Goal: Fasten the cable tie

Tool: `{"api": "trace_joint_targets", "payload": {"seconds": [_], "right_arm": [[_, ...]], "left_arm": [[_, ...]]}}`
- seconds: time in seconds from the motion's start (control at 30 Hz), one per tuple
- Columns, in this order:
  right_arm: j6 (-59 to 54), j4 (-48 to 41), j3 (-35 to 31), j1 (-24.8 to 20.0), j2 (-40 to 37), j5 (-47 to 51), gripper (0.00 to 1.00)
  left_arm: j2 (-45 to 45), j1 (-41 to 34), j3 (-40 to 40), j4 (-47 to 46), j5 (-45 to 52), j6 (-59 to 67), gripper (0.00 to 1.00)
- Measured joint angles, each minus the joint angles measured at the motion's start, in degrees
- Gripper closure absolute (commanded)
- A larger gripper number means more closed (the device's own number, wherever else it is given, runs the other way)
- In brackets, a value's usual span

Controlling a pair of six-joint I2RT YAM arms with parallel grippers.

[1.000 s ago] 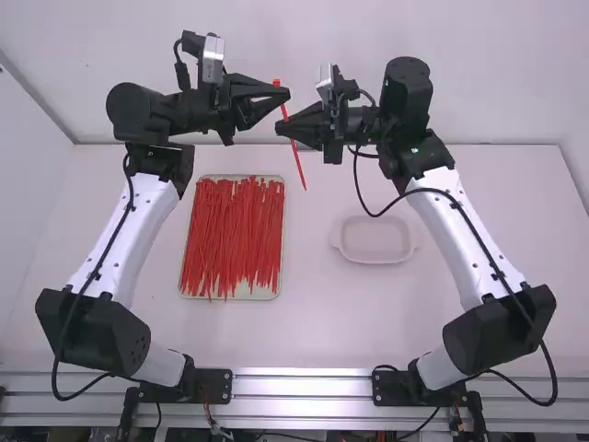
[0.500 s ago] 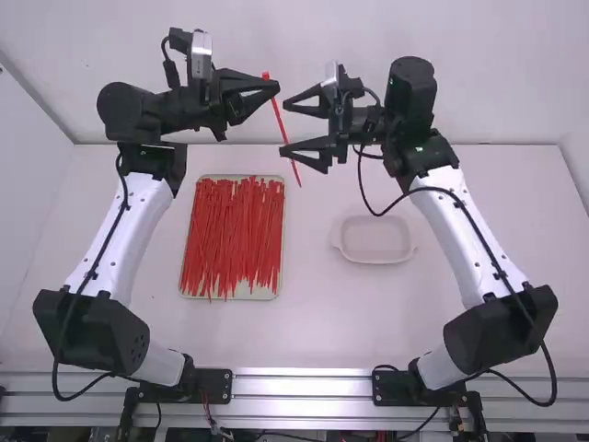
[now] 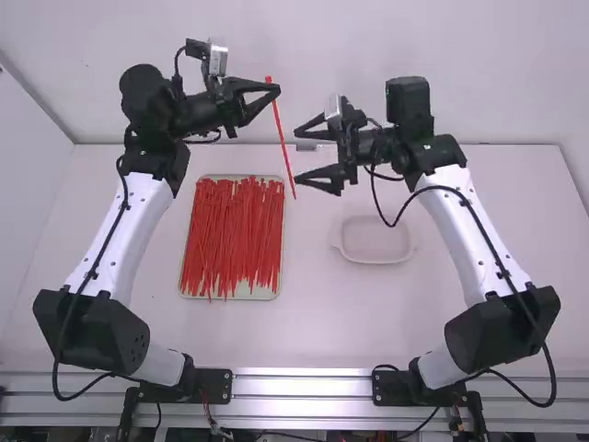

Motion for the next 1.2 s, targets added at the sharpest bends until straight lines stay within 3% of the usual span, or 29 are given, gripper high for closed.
{"api": "trace_joint_targets", "payload": {"seconds": [0.2,0.4,0.7,1.0,1.2], "right_arm": [[-14.97,-6.84,0.02,0.00,0.00,4.85,0.02],[-21.27,-9.27,0.02,0.98,0.00,12.52,0.02],[-29.09,-12.94,0.00,0.15,0.00,14.56,0.02],[-46.23,-19.85,0.02,-1.29,0.02,10.93,0.02],[-58.73,-21.11,0.02,0.90,0.00,10.36,0.02]], "left_arm": [[0.35,-0.02,0.00,-8.22,-5.46,7.23,0.98],[4.33,-0.02,0.02,-8.48,-7.61,9.07,0.98],[10.32,0.17,0.00,-8.13,-8.44,8.00,0.98],[12.26,3.04,0.02,-14.51,-8.22,-2.47,0.98],[12.26,3.19,0.02,-15.15,-0.94,-10.71,0.98]]}}
